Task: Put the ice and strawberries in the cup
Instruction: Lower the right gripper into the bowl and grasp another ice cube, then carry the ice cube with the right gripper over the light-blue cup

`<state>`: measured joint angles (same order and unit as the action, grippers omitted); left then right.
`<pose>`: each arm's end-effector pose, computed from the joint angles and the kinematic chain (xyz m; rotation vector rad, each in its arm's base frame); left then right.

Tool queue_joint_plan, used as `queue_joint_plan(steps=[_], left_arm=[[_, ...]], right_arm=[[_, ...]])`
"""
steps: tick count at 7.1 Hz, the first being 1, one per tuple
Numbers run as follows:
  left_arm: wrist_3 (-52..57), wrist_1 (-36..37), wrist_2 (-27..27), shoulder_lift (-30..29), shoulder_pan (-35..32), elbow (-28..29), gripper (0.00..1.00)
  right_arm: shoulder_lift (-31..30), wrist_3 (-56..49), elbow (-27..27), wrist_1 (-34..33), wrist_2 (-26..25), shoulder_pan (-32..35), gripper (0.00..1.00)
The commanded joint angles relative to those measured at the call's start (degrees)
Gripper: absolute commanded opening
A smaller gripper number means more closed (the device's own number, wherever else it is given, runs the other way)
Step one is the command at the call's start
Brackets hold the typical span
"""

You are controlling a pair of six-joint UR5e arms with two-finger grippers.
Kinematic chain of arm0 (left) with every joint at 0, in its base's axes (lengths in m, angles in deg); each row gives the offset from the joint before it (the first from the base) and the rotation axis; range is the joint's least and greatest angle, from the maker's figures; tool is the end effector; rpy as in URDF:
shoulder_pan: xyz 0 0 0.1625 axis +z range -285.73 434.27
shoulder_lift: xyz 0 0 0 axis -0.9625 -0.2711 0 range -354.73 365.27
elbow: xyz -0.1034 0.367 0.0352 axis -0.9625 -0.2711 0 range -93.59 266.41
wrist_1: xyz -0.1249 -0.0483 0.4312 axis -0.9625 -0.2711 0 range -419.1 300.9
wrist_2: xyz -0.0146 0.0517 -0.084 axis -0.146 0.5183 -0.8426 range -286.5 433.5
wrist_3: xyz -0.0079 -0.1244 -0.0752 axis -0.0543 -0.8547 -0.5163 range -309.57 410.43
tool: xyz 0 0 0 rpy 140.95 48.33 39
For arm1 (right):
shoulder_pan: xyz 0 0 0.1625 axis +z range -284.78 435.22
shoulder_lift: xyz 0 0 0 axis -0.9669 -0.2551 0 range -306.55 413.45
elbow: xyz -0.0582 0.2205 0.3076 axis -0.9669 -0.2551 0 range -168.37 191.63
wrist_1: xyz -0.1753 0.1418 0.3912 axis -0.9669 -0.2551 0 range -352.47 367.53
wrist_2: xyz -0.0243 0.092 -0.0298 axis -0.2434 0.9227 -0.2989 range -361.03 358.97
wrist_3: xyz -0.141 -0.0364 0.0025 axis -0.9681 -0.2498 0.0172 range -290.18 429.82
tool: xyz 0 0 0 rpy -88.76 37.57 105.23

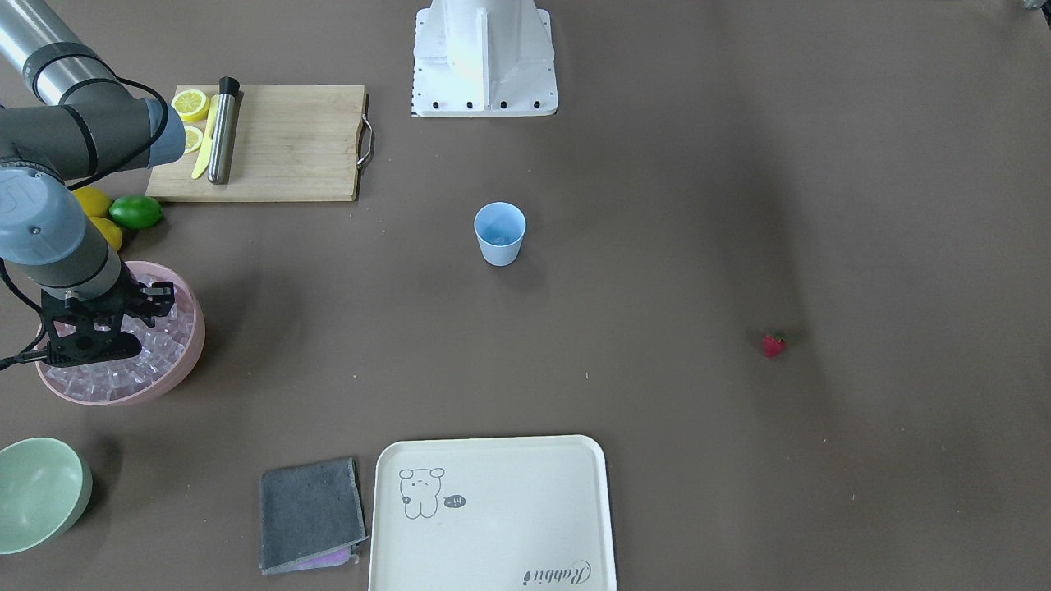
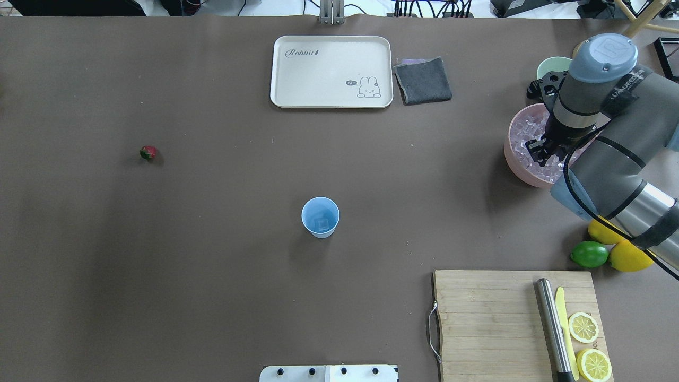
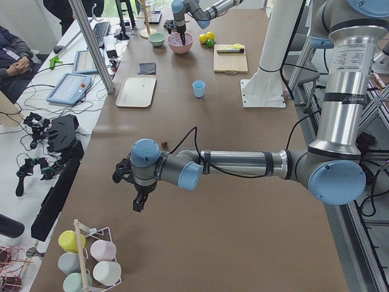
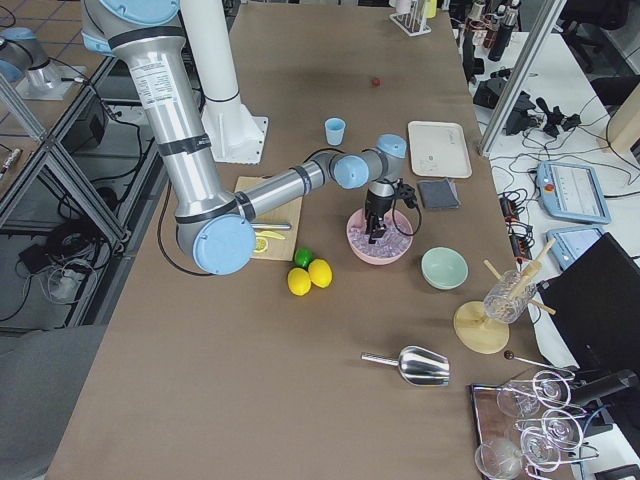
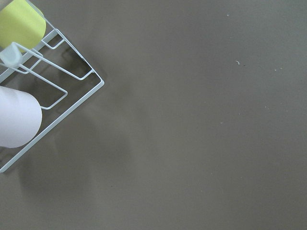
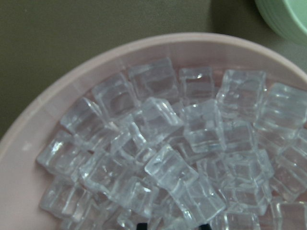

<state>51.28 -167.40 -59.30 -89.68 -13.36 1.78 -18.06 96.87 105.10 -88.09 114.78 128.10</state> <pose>-0.0099 -0.5931 0.6181 0.2878 0.7452 0.1697 -0.3389 -0.5638 0.4620 -0.0002 -0.5292 -0.2359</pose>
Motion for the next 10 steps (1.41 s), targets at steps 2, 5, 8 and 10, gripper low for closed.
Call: queue_joint_plan(steps=[2, 5, 8, 10], left_arm=[[-0.1, -0.1, 0.0, -0.1, 0.0, -0.2, 0.98], [0.0, -0.1, -0.1, 0.0, 0.0, -0.1, 0.98], [0.0, 0.0, -0.2, 0.0, 0.0, 0.1, 0.98], [0.1, 0.0, -0.2, 0.0, 0.0, 0.3, 0.98]], right_arm=[[0.3, -1.6, 1.3, -0.8, 1.3, 3.2, 0.0], [6.5, -6.9, 14.2, -17.4, 15.7, 12.6, 0.0], [9.6, 38.8, 13.8, 10.2, 13.7, -5.8, 0.0], [21.5, 56.6, 8.4, 15.4, -3.3, -21.2, 0.0]])
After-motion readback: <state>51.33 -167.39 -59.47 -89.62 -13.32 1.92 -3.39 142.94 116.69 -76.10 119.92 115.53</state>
